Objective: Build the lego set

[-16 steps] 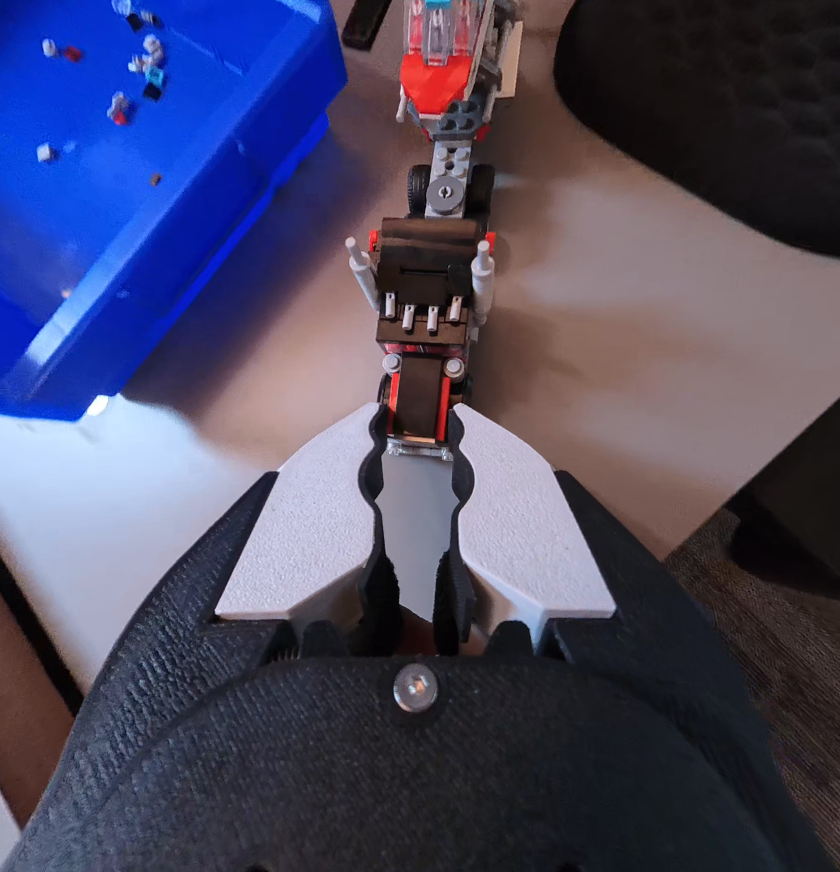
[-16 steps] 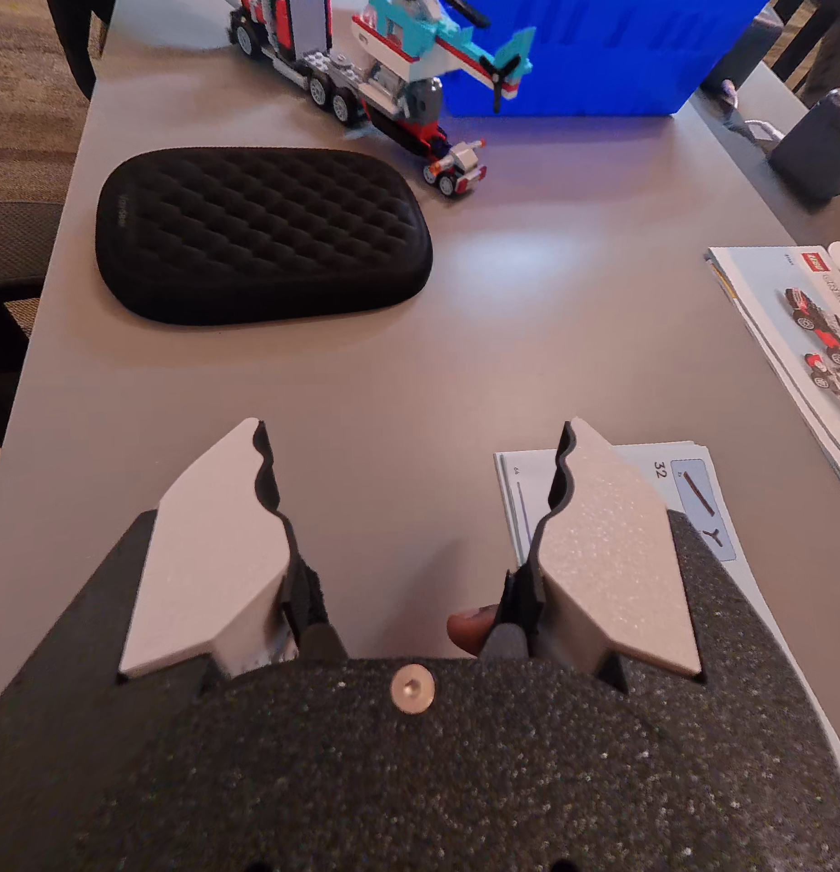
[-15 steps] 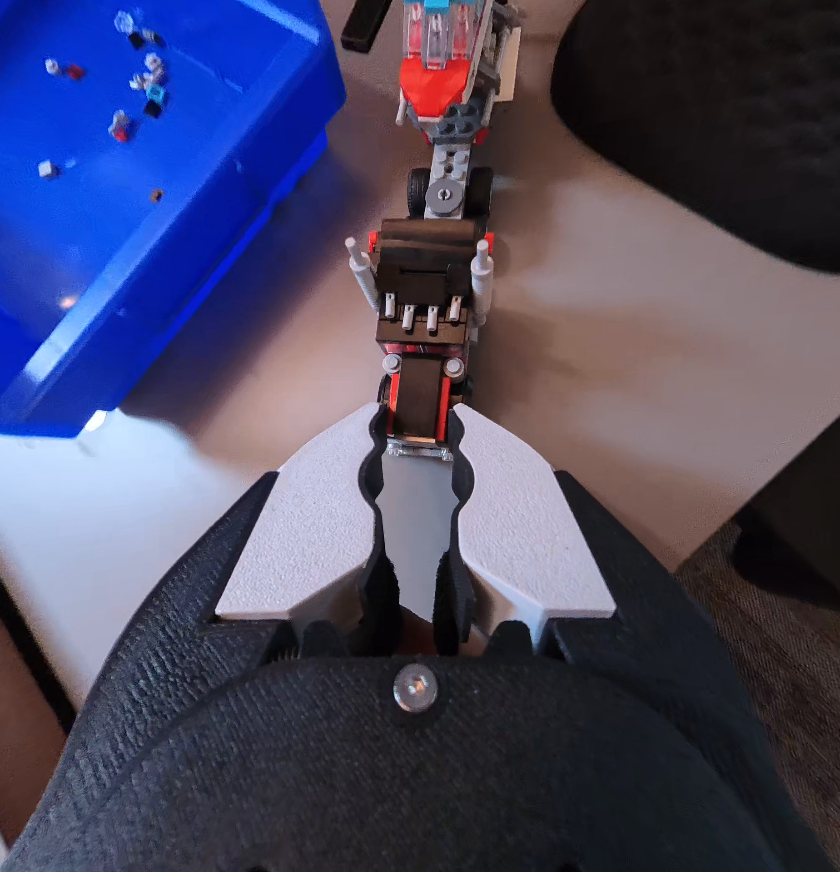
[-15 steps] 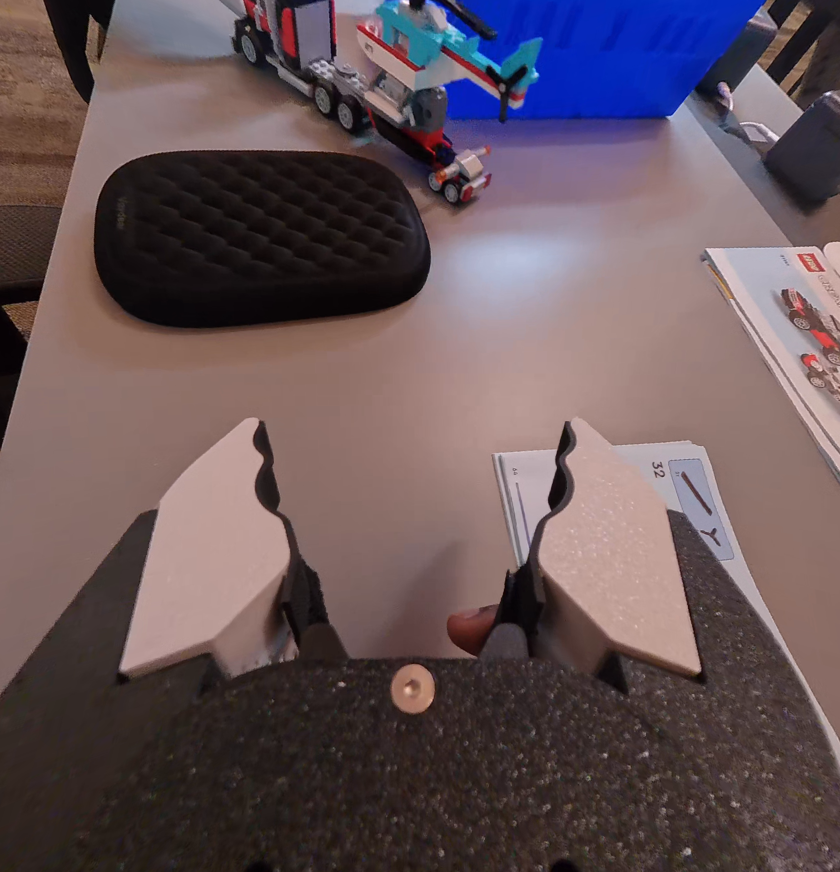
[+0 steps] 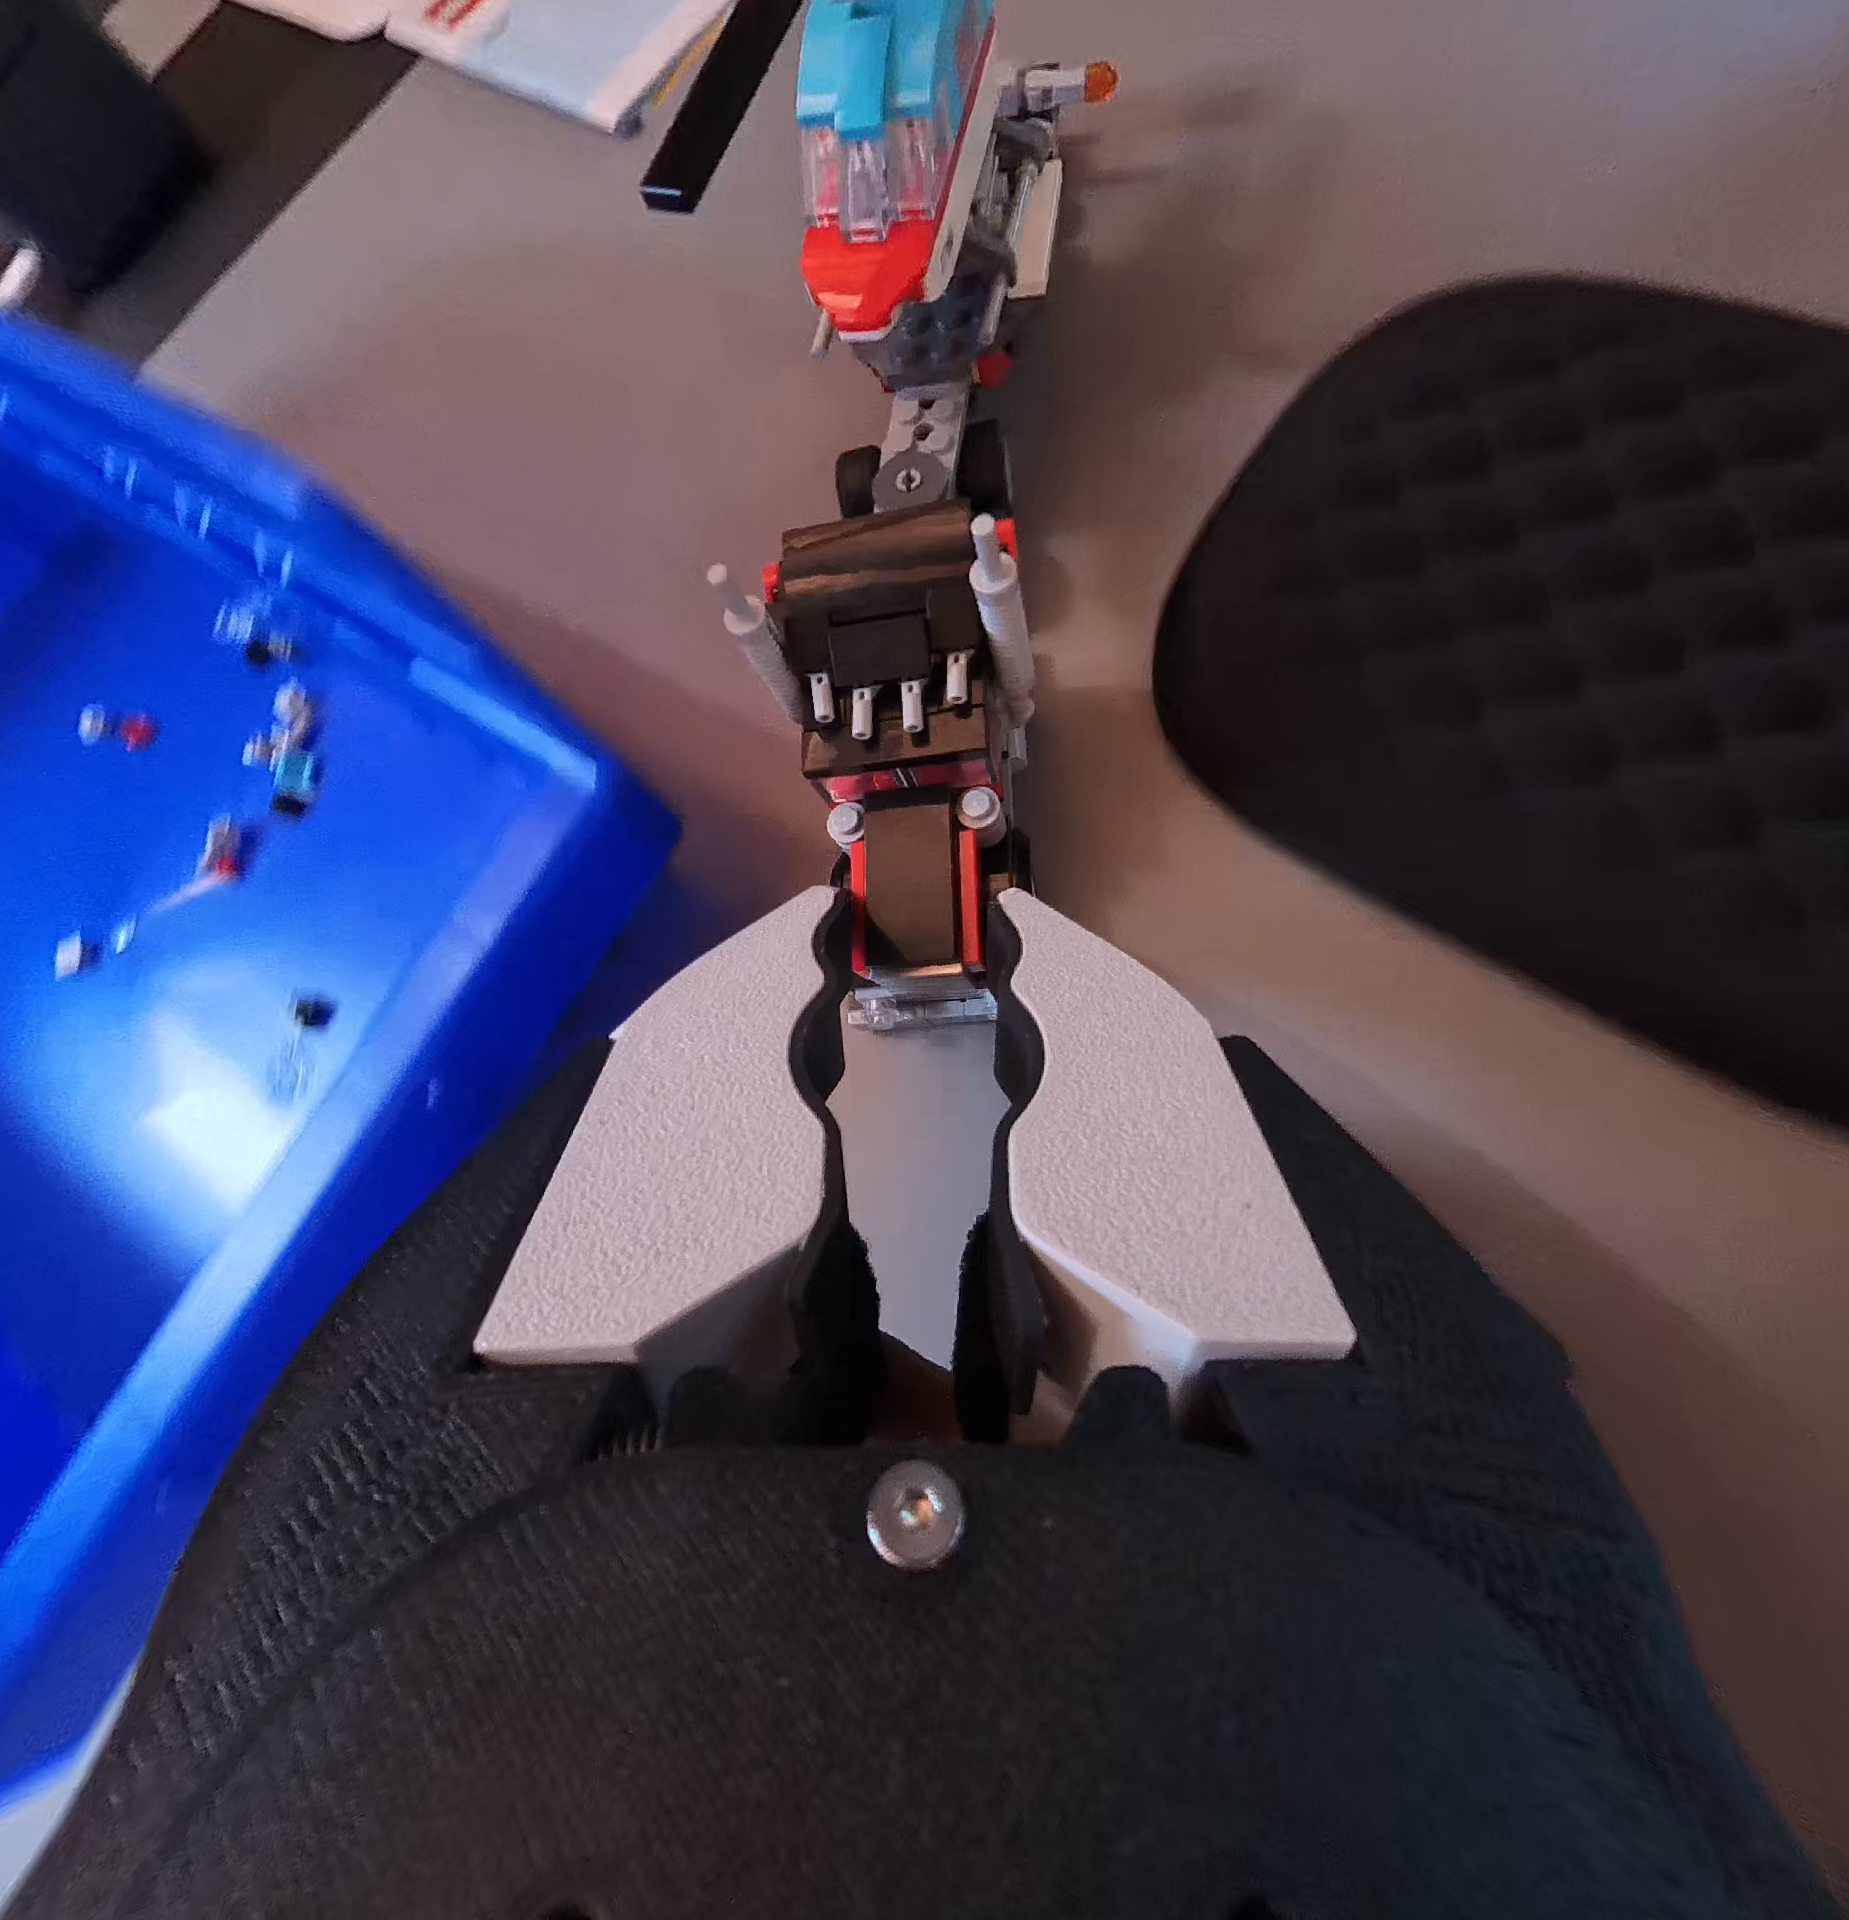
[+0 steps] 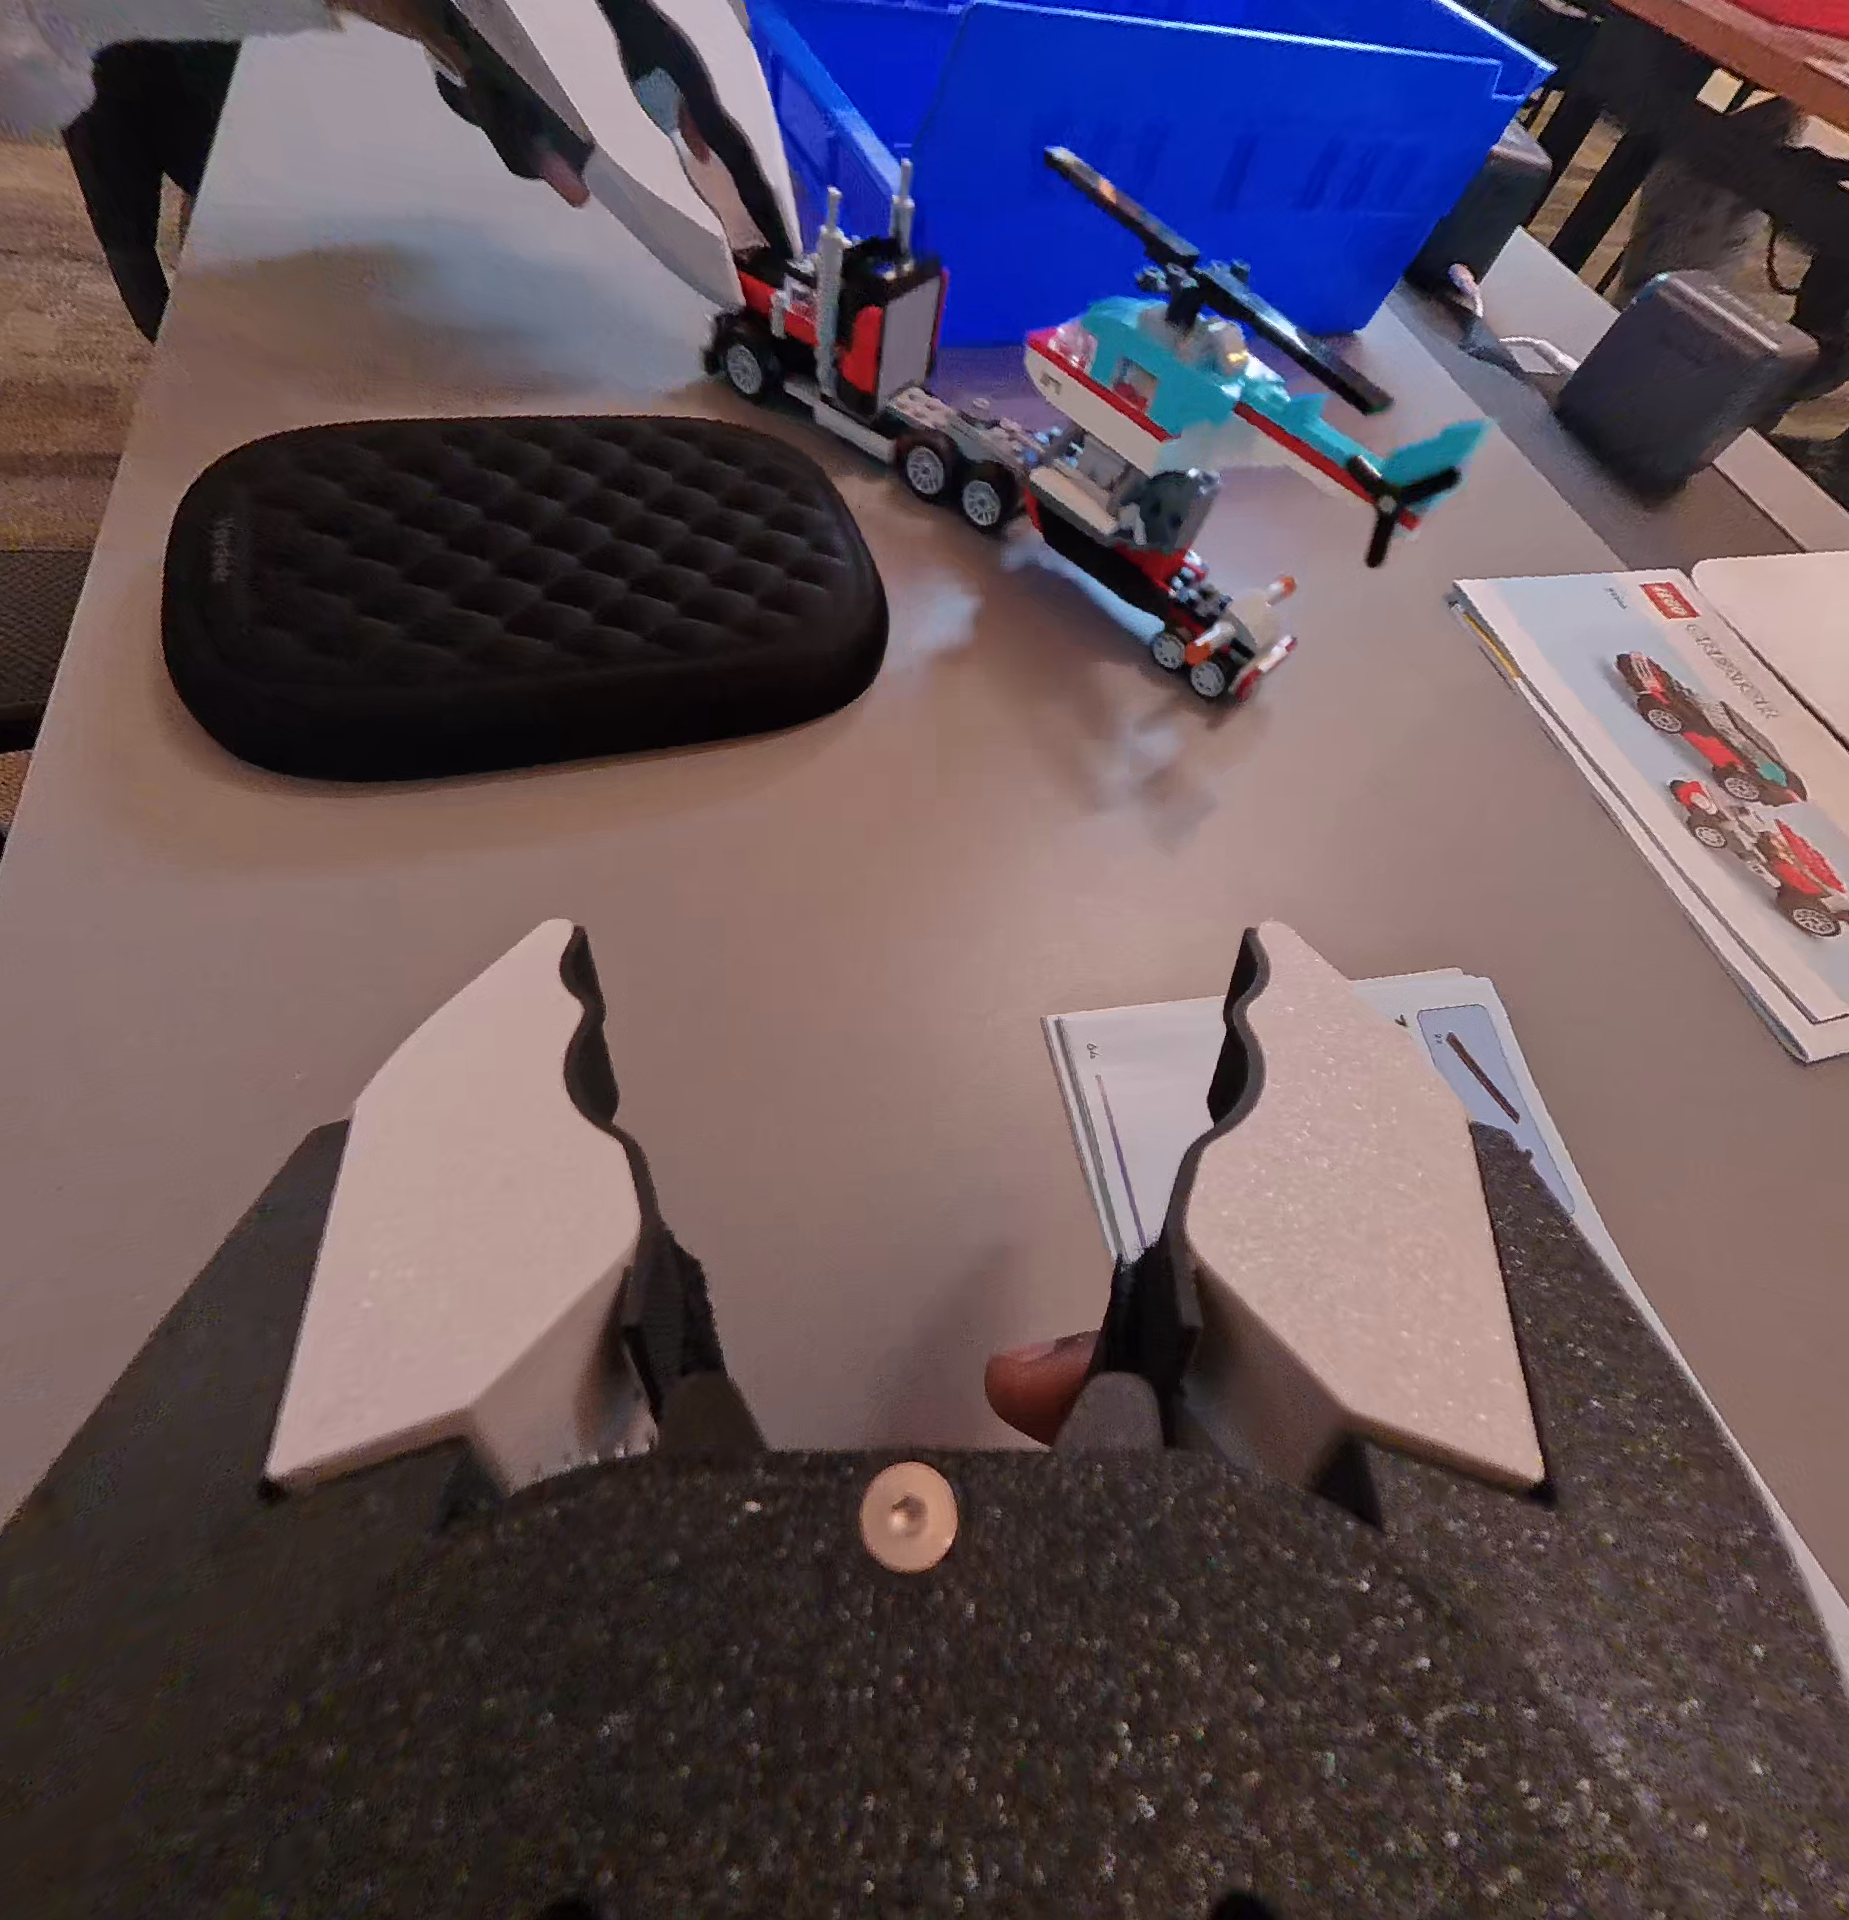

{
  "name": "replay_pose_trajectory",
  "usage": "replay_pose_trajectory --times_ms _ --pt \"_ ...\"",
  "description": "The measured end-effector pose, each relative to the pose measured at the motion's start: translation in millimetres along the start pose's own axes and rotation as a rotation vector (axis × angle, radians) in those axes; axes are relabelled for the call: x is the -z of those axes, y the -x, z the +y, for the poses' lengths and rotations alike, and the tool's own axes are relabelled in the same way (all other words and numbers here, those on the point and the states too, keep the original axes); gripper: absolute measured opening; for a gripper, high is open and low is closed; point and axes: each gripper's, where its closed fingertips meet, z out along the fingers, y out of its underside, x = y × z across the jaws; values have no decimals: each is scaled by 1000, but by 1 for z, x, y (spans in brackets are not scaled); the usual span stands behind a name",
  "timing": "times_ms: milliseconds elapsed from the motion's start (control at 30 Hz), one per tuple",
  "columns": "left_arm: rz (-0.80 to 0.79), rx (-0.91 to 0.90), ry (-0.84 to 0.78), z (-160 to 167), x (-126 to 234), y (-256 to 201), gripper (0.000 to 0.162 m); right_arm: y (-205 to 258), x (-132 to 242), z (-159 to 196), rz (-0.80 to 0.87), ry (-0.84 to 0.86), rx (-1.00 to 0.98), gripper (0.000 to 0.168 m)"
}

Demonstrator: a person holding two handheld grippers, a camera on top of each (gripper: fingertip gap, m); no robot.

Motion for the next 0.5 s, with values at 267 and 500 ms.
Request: replay_pose_trajectory --times_ms 267,500 --pt "-24 -6 -16 -45 -47 2 25 -4 3 -2 23 -31 -20 113" --pt "-12 -20 -42 -81 -86 4 25 -5 4 -3 26 -42 -23 113"
